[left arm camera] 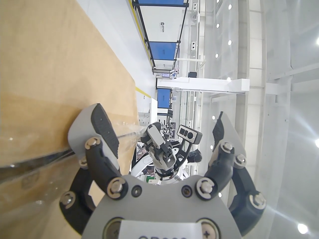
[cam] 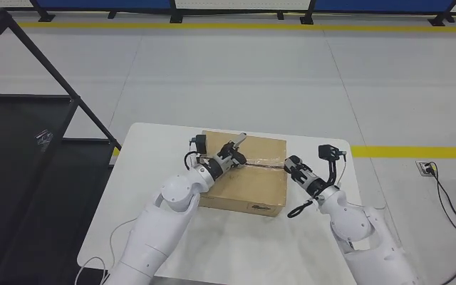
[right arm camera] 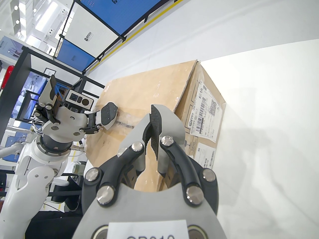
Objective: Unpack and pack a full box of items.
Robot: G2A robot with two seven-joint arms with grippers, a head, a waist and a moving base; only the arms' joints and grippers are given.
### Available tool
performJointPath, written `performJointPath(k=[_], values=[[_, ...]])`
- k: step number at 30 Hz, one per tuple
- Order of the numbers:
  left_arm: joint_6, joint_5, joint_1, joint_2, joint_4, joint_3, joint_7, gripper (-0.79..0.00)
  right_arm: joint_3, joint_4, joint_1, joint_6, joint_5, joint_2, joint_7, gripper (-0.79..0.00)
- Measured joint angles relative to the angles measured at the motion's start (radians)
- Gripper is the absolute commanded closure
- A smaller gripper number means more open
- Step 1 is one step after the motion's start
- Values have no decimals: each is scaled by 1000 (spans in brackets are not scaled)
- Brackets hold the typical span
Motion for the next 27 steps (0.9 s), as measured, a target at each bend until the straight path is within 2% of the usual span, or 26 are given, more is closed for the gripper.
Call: performJointPath(k=[5,7,14,17,27], values=[[-5,-3,1,-6,3,8,0,-785,-5,2,2,12,-9,-2,2,0],[-6,-3,0,-9,7,12,3,-785,-5,3,3,17,-13,-3,2,-71],[-10,-6,-12,-19,36,24,14,-785,-4,6,4,30,-16,-5,10,-111],[-12,-7,-16,-22,44,26,14,-785,-5,5,4,38,-21,-7,10,-154],[-13,-3,-14,-28,43,23,8,-785,9,-6,-6,48,-28,-8,8,-188]])
